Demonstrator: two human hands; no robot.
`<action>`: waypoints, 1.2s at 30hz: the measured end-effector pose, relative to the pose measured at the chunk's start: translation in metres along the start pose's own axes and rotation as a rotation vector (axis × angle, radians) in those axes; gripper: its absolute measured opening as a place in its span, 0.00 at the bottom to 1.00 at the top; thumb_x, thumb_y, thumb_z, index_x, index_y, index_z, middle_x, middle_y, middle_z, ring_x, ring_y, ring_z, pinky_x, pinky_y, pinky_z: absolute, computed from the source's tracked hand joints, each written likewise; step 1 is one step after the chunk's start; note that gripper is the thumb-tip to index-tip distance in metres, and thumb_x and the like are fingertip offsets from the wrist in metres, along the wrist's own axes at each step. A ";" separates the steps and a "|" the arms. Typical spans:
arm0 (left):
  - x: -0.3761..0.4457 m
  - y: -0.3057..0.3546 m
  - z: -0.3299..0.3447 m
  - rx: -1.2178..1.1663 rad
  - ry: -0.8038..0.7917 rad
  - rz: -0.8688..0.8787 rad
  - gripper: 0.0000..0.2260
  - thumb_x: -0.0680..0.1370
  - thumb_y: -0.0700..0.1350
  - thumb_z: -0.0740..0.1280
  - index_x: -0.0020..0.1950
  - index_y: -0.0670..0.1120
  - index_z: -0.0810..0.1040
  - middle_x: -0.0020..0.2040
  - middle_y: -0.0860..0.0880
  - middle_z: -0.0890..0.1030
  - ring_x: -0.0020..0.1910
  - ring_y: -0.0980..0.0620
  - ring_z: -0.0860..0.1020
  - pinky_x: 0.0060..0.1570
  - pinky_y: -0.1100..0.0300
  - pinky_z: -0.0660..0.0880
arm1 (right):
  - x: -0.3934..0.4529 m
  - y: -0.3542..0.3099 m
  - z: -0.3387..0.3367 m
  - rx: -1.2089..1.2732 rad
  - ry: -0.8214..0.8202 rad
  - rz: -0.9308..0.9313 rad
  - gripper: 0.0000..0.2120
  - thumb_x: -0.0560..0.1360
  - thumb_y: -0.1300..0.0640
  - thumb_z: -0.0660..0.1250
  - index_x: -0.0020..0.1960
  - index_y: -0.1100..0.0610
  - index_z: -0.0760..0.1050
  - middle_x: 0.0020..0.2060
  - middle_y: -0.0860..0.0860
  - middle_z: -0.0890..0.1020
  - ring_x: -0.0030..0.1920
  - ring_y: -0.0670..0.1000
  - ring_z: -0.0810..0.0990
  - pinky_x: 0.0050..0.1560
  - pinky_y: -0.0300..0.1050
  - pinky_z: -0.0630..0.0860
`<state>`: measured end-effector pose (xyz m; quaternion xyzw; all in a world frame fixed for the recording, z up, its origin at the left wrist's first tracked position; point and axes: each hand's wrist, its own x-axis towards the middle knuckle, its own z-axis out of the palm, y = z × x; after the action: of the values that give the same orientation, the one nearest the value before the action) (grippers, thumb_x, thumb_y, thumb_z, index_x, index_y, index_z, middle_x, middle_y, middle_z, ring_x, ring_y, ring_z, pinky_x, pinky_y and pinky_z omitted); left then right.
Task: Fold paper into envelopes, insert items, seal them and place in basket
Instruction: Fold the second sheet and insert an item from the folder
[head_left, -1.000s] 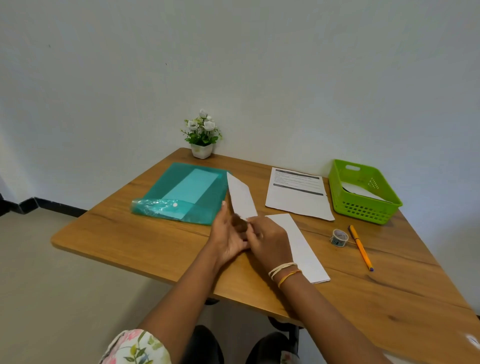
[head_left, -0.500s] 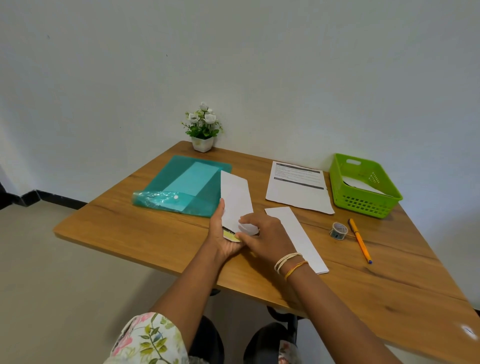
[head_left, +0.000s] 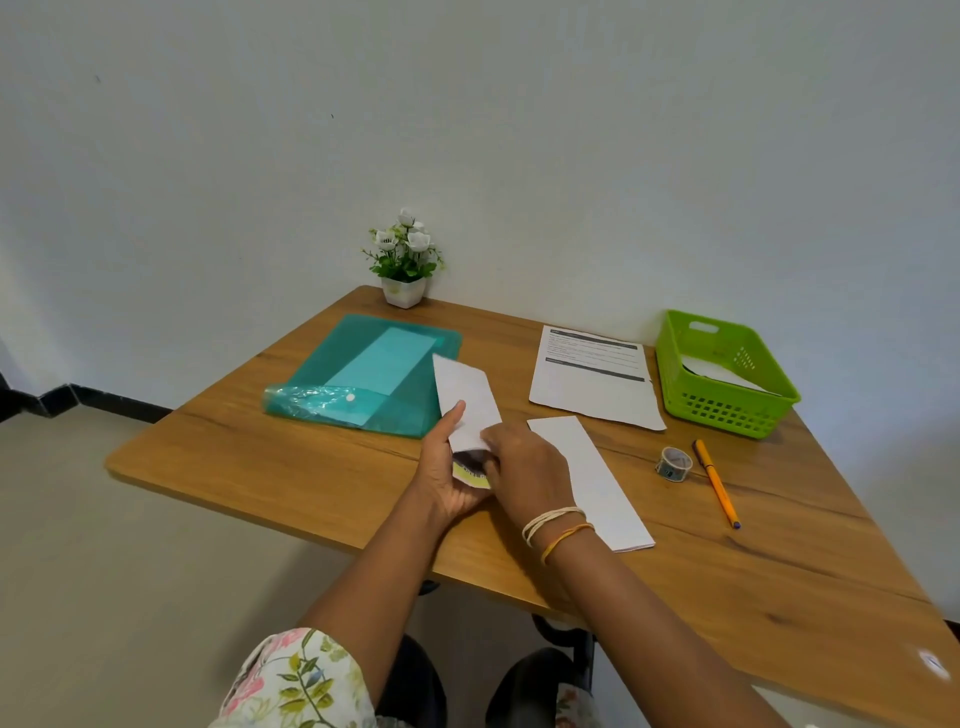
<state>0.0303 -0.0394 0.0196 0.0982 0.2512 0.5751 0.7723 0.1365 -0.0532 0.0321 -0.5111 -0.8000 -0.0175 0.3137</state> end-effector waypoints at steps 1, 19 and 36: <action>0.000 0.000 0.000 0.013 -0.004 -0.005 0.19 0.74 0.52 0.70 0.60 0.42 0.76 0.45 0.40 0.81 0.45 0.43 0.80 0.43 0.48 0.81 | 0.003 0.001 -0.001 -0.044 -0.029 0.021 0.13 0.77 0.54 0.66 0.60 0.56 0.79 0.55 0.53 0.82 0.52 0.54 0.81 0.52 0.43 0.77; 0.015 -0.001 -0.003 0.014 0.020 0.036 0.25 0.75 0.60 0.66 0.61 0.42 0.72 0.50 0.39 0.78 0.48 0.40 0.79 0.48 0.40 0.79 | 0.013 0.081 -0.018 -0.179 -0.346 0.820 0.40 0.64 0.33 0.68 0.68 0.55 0.68 0.64 0.58 0.72 0.63 0.61 0.71 0.59 0.53 0.71; 0.058 0.006 0.011 -0.014 0.074 0.081 0.27 0.74 0.59 0.70 0.65 0.43 0.72 0.60 0.39 0.79 0.58 0.39 0.79 0.59 0.37 0.74 | 0.002 0.074 -0.053 0.985 -0.282 0.988 0.10 0.75 0.60 0.68 0.56 0.58 0.74 0.45 0.55 0.80 0.43 0.55 0.80 0.39 0.45 0.76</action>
<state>0.0431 0.0182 0.0160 0.0818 0.2713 0.6110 0.7392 0.2235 -0.0346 0.0544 -0.6100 -0.4229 0.5569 0.3729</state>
